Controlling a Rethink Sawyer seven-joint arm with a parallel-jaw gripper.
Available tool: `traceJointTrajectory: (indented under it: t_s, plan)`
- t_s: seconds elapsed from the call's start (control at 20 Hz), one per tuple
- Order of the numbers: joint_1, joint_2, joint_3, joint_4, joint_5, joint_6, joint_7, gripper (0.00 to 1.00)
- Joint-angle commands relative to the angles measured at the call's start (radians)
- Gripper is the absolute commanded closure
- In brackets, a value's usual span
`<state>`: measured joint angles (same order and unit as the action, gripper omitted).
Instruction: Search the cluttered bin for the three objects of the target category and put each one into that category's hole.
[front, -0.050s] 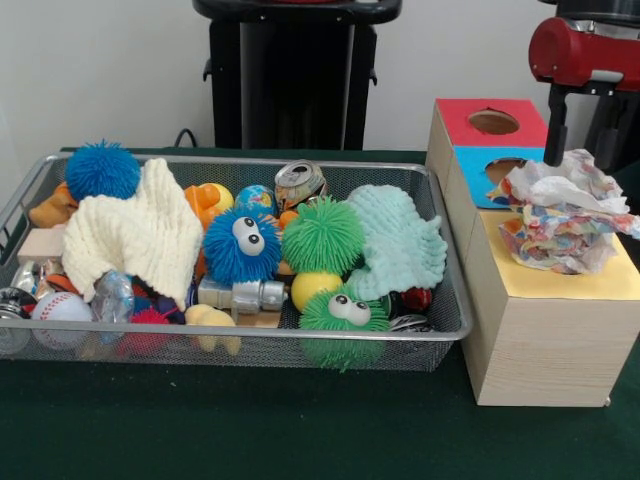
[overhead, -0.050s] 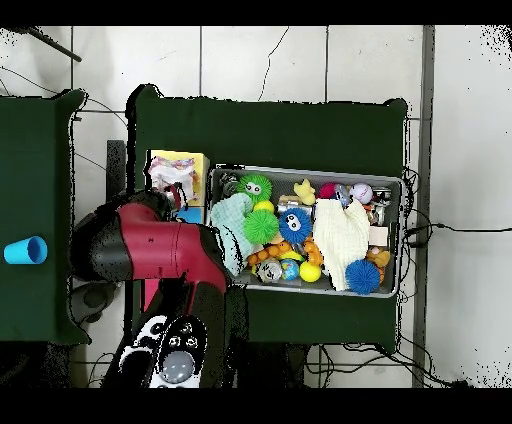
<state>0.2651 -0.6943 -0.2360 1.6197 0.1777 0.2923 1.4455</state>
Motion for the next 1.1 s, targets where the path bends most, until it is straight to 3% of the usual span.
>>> traceJointTrajectory:
  t_s: [0.05, 0.8, 1.1]
  plan:
    - [-0.018, 0.026, 0.047, 0.062, -0.023, -0.005, 0.184, 0.0]
    - [0.052, -0.08, -0.05, -0.03, -0.006, 0.323, 0.194, 0.0]
    - [0.031, -0.106, -0.025, -0.031, -0.004, 0.344, 0.179, 0.0]
